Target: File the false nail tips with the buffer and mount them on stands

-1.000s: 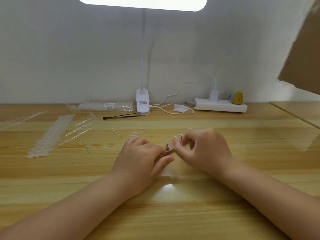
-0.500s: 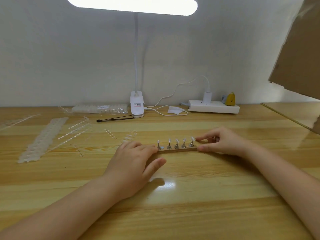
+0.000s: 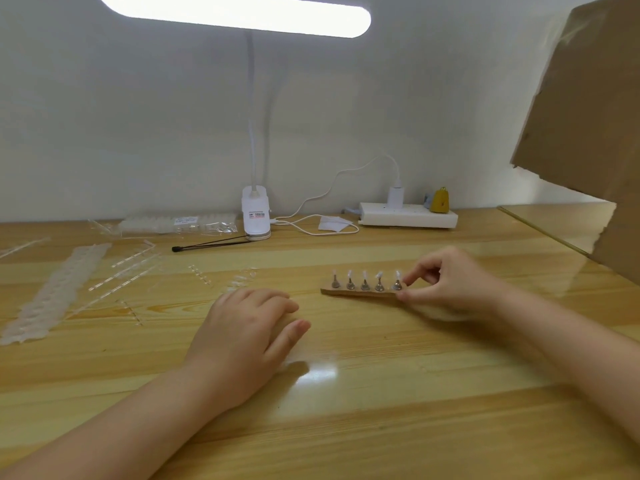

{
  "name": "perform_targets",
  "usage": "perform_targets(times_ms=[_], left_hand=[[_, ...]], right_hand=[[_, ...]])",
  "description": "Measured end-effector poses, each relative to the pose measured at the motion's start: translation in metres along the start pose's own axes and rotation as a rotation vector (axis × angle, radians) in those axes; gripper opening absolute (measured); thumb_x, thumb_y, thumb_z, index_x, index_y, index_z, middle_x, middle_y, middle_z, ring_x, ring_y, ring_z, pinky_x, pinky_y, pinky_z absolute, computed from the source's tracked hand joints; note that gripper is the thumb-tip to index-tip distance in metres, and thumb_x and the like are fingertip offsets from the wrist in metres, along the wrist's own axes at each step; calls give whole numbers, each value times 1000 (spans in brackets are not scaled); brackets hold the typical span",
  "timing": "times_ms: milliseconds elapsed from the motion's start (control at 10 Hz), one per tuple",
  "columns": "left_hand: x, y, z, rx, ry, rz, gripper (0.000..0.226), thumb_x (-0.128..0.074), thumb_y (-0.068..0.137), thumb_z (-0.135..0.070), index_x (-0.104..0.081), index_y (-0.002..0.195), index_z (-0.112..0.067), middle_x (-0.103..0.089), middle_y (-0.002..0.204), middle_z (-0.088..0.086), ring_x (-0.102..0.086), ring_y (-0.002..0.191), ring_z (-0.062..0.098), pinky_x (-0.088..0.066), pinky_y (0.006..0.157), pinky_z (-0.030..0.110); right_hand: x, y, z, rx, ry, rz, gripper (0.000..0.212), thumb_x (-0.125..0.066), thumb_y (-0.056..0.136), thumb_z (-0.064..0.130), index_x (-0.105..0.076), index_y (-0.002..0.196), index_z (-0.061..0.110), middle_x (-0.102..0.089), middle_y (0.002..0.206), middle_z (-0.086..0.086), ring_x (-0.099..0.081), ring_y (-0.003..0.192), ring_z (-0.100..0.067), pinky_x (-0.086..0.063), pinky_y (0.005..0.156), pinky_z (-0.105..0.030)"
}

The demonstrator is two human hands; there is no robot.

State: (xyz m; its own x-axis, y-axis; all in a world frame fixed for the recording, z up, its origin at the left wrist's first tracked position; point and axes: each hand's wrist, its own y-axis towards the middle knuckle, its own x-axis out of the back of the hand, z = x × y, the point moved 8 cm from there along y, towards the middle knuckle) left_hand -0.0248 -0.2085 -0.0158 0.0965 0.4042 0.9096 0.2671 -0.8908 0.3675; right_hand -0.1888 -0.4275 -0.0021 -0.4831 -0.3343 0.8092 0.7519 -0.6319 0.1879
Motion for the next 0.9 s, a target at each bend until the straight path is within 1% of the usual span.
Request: perform_targets(times_ms=[100, 200, 300, 400, 500, 600, 700, 800, 900], left_hand=[[0, 0, -1, -10, -1, -20, 69, -17, 83, -66, -68, 109, -27, -62, 119, -12, -54, 114, 15, -36, 96, 34], [3, 2, -4, -10, 40, -17, 67, -19, 85, -65, -71, 103, -26, -65, 116, -9, -58, 110, 19, -40, 94, 40], [3, 9, -9, 0, 74, 40, 67, -17, 82, -64, -70, 102, -29, -63, 118, -11, -56, 113, 19, -39, 95, 39], [0, 15, -19, -26, 116, 78, 57, -23, 82, -60, -71, 94, -31, -64, 113, -11, -58, 108, 20, -42, 90, 38], [-2, 22, -34, -87, 159, 62, 42, -36, 86, -52, -71, 84, -31, -68, 102, -7, -64, 96, 23, -47, 79, 40], [-9, 38, -40, -69, 156, 85, 33, -39, 94, -52, -63, 108, -36, -54, 126, -17, -49, 118, 15, -32, 95, 32], [-18, 58, -47, -61, 119, 34, 32, -38, 94, -52, -59, 113, -36, -50, 129, -18, -43, 120, 12, -27, 93, 28], [-27, 71, -53, -20, 46, 15, 28, -41, 95, -47, -60, 110, -34, -55, 121, -15, -47, 114, 13, -31, 93, 29], [-28, 68, -52, 15, -79, -94, 21, -49, 94, -37, -65, 104, -28, -61, 107, -11, -53, 104, 16, -37, 86, 30]], right_hand=[[31, -16, -41, -115, -52, -80, 22, -83, 65, 45, -74, 76, 29, -35, 52, 12, -33, 50, -8, -27, 55, -28], [62, -38, -86, -253, -117, -184, 20, -83, 66, 45, -73, 72, 29, -37, 51, 12, -37, 50, -7, -35, 57, -28], [93, -60, -128, -358, -170, -295, 20, -83, 67, 43, -71, 66, 27, -41, 55, 8, -43, 54, -12, -36, 57, -31], [124, -84, -167, -479, -191, -408, 21, -83, 68, 40, -71, 70, 23, -52, 64, 3, -51, 64, -16, -32, 54, -28], [144, -102, -196, -576, -211, -458, 21, -81, 72, 42, -72, 76, 22, -65, 80, 2, -61, 84, -24, -44, 66, -32], [151, -108, -208, -668, -243, -464, 19, -76, 75, 46, -69, 77, 29, -68, 97, -3, -60, 98, -29, -47, 75, -34], [149, -103, -208, -733, -323, -443, 19, -69, 80, 48, -70, 79, 30, -68, 101, -5, -60, 97, -33, -49, 74, -35], [149, -100, -206, -819, -422, -393, 31, -65, 80, 48, -72, 93, 20, -67, 94, -6, -59, 89, -32, -51, 72, -36], [156, -83, -168, -662, -395, -543, 34, -64, 77, 46, -67, 93, 16, -65, 86, -3, -57, 83, -28, -49, 67, -34]])
